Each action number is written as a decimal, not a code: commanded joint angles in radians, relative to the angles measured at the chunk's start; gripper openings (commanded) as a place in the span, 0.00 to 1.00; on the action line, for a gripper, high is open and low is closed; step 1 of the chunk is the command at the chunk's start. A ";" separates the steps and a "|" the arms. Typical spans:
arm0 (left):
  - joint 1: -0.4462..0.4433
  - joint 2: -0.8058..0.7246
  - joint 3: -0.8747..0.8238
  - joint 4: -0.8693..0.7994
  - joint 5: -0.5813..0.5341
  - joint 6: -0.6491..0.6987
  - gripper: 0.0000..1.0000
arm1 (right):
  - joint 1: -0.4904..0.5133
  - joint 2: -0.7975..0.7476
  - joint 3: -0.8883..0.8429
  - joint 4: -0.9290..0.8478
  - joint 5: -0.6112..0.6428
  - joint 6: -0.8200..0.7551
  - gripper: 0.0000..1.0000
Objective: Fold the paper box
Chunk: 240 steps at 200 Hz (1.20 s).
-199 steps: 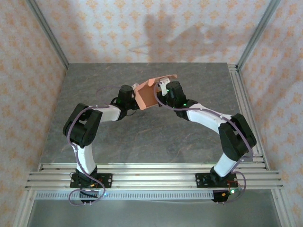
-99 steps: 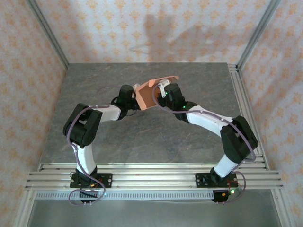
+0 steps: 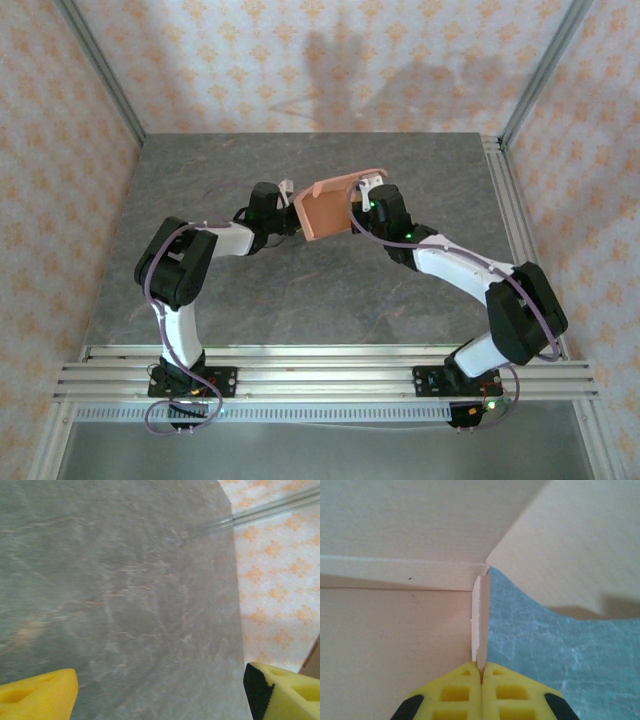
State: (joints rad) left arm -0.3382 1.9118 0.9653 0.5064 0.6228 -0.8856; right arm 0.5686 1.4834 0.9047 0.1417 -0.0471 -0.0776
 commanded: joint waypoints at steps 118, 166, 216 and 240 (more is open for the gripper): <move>0.116 -0.235 -0.085 -0.224 -0.276 0.171 0.91 | 0.066 0.147 -0.049 -0.237 0.415 0.325 0.00; 0.115 -0.279 -0.069 -0.271 -0.293 0.201 0.92 | 0.107 0.317 0.072 -0.403 0.516 0.397 0.00; 0.115 -0.292 -0.071 -0.278 -0.297 0.212 0.92 | 0.139 0.425 0.180 -0.563 0.578 0.450 0.00; 0.116 -0.299 -0.066 -0.286 -0.290 0.225 0.92 | 0.137 0.394 0.179 -0.522 0.536 0.444 0.03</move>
State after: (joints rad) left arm -0.2222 1.6554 0.8944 0.2420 0.3569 -0.7006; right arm 0.7040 1.8641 1.0943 -0.3050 0.5194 0.3389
